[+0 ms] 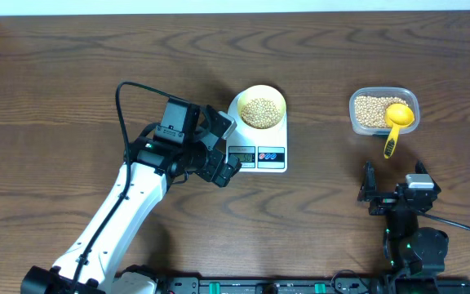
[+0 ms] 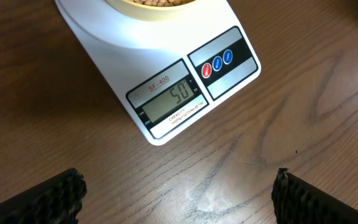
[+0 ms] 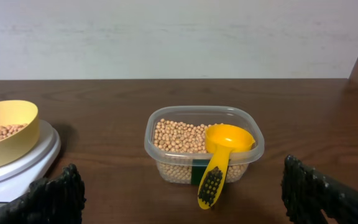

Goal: Scoop item into bowl and weigh 50g on scale

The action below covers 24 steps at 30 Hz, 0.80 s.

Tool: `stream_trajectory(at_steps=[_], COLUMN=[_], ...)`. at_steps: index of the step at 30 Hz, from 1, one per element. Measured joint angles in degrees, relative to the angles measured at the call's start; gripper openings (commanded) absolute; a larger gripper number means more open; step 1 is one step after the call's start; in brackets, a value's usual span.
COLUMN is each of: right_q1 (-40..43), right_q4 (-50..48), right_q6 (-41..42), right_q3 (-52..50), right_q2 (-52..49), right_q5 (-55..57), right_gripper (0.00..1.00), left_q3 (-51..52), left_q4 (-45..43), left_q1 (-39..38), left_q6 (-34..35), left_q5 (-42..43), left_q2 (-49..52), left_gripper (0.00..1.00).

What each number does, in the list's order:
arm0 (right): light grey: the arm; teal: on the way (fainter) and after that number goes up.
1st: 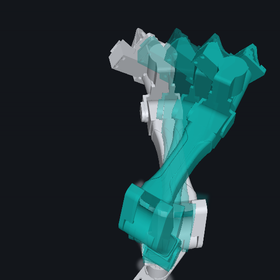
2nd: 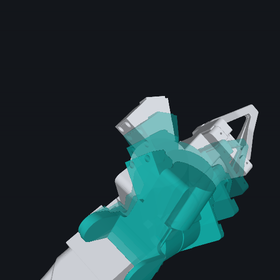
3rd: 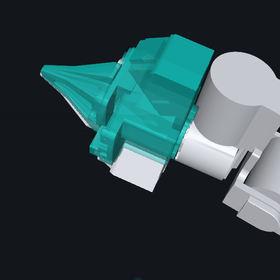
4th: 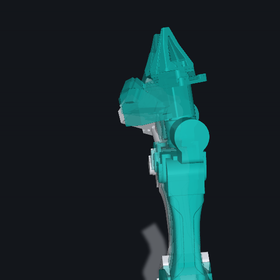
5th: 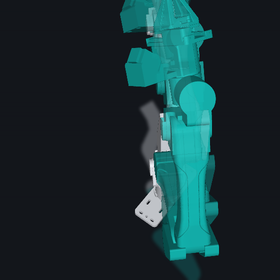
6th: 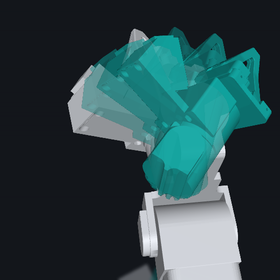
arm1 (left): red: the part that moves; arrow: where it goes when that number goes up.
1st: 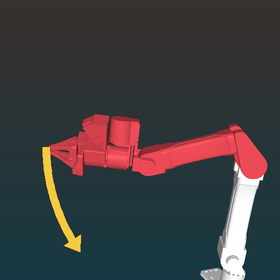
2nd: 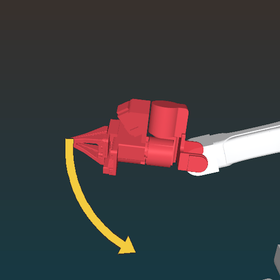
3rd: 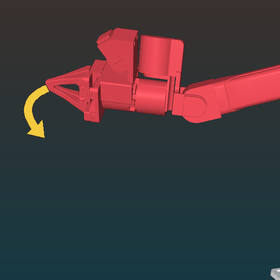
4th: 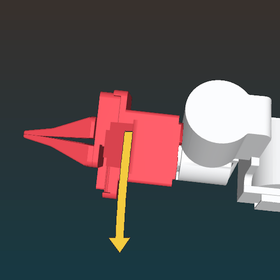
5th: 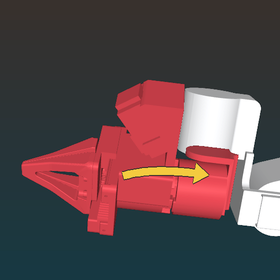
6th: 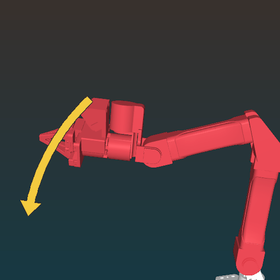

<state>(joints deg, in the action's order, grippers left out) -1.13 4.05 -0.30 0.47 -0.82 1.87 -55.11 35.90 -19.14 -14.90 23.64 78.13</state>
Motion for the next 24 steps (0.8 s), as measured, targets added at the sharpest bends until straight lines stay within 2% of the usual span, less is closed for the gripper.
stream_trajectory(at_steps=[15,24], right_q1=[0.00,0.00], right_q4=[-0.02,0.02], right_q6=[-0.39,-3.34], right_q3=[0.00,0.00], right_q2=[0.00,0.00], right_q5=[0.00,0.00], right_gripper=[0.99,0.99], left_q3=[0.00,0.00], left_q4=[0.00,0.00], left_q1=[0.00,0.00], left_q6=[0.00,0.00], left_q5=[0.00,0.00], left_q2=[0.00,0.00], left_gripper=[0.98,0.98])
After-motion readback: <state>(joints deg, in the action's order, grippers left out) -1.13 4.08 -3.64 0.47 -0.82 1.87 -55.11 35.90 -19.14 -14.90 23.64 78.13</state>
